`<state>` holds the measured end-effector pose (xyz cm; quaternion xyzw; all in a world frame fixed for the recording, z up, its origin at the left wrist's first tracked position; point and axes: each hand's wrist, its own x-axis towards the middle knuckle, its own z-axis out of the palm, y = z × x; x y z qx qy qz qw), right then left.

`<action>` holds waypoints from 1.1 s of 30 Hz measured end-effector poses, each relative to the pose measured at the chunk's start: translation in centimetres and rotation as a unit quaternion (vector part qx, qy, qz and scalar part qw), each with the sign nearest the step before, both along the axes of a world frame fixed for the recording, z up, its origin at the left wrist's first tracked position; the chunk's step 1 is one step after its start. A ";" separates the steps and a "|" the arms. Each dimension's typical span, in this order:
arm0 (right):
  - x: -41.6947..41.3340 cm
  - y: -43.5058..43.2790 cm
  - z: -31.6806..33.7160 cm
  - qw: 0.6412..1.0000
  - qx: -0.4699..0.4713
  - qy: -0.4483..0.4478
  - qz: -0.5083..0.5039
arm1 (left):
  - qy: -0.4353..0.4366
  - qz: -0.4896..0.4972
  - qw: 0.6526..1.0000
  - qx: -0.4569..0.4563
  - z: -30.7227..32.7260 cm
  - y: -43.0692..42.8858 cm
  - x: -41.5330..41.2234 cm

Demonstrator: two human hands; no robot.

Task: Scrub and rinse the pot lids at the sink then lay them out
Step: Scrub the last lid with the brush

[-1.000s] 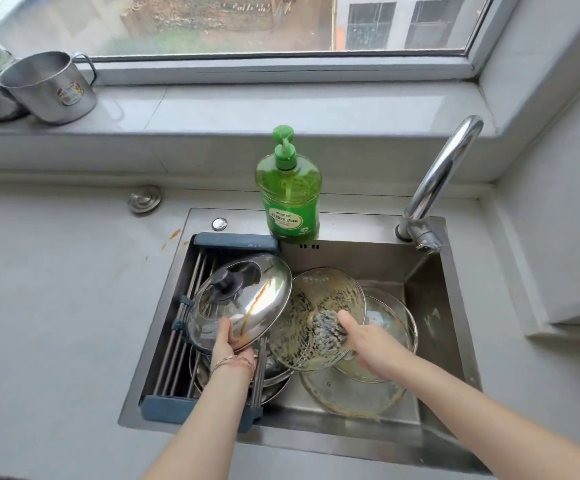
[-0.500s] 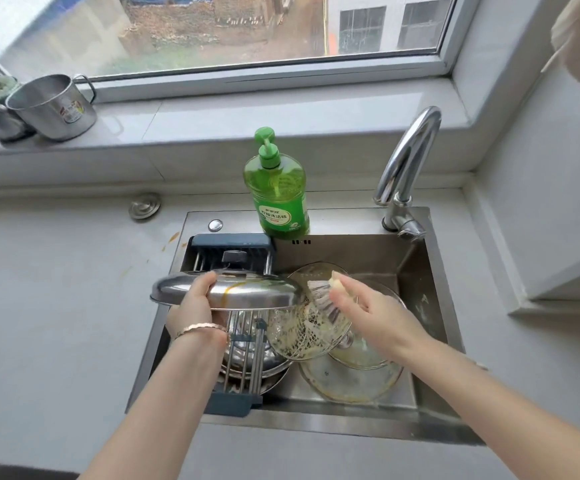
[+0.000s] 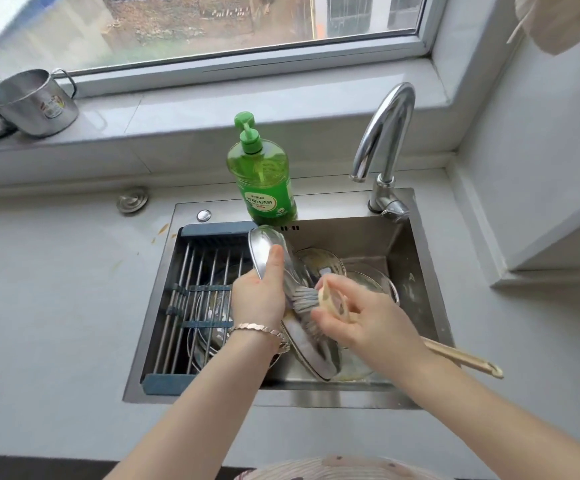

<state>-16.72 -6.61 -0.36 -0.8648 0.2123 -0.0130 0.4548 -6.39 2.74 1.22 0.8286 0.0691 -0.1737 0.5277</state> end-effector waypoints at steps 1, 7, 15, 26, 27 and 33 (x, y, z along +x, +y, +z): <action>-0.1 0.5 0.2 1.000 -0.010 -0.012 0.008 | 0.000 -0.007 1.000 0.019 0.0 -0.2 -0.1; 0.5 -0.5 -0.3 0.999 -0.018 0.019 -0.028 | 0.024 -0.007 0.999 0.022 -0.7 -0.3 -0.6; 0.0 0.2 0.5 0.997 -0.072 0.021 0.010 | 0.060 -0.010 0.998 -0.003 -1.6 0.0 -0.6; -0.2 -0.7 0.0 0.997 0.003 -0.024 -0.073 | -0.046 -0.176 0.982 0.041 0.2 -0.2 -1.1; -0.9 0.3 0.6 0.998 -0.024 -0.039 -0.053 | -0.056 -0.188 0.980 0.040 0.2 -0.2 -0.8; 0.2 -2.5 0.0 0.990 -0.012 -0.033 -0.133 | -0.149 -0.325 0.928 0.103 -0.1 -0.7 -1.8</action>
